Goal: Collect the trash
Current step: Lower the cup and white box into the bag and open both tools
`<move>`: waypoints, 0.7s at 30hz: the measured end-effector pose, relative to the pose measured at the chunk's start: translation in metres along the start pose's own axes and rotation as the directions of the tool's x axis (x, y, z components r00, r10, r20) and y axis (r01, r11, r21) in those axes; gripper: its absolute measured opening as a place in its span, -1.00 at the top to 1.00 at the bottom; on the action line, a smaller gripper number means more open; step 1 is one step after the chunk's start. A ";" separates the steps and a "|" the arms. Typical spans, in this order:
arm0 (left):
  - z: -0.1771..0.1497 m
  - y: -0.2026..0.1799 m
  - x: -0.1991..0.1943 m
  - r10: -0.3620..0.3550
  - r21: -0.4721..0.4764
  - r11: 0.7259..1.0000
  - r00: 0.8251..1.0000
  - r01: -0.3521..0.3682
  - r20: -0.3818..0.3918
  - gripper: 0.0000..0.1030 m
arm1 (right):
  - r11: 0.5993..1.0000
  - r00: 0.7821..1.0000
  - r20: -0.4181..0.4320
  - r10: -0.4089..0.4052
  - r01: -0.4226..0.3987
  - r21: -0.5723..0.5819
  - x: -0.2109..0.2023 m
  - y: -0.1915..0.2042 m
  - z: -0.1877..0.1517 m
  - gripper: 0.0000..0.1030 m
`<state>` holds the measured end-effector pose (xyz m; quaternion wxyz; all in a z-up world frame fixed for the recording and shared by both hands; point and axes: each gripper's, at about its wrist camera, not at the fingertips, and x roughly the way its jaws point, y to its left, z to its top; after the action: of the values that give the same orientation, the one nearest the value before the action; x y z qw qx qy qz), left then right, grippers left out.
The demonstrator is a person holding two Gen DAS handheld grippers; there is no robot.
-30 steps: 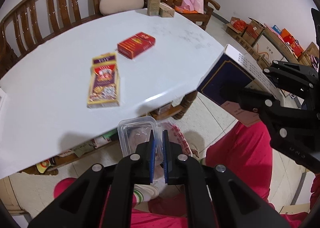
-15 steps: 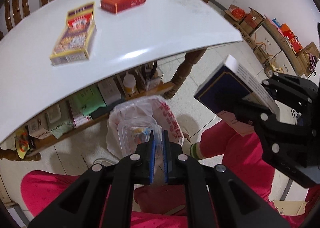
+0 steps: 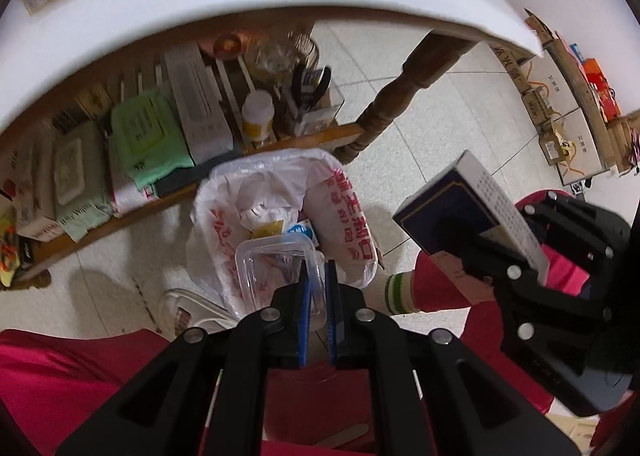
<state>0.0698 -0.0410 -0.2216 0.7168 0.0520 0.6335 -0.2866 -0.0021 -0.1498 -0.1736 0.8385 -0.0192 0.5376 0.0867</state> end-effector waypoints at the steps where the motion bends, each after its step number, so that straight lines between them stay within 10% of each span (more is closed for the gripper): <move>1: 0.001 0.002 0.007 -0.005 -0.009 1.000 1.000 0.005 -0.010 0.86 | 1.000 1.000 -0.012 -0.002 0.002 0.010 0.009 -0.002 -0.002 0.62; 21: 0.030 0.053 0.142 -0.110 -0.208 0.976 0.968 0.063 -0.225 0.86 | 0.953 0.956 -0.271 0.115 -0.029 0.303 0.164 -0.032 -0.041 0.62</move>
<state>0.1259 -0.0586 -0.3644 0.6249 -0.0144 0.7412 -0.2446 0.0331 -0.1655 -0.3411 0.7416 0.1138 0.6603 0.0323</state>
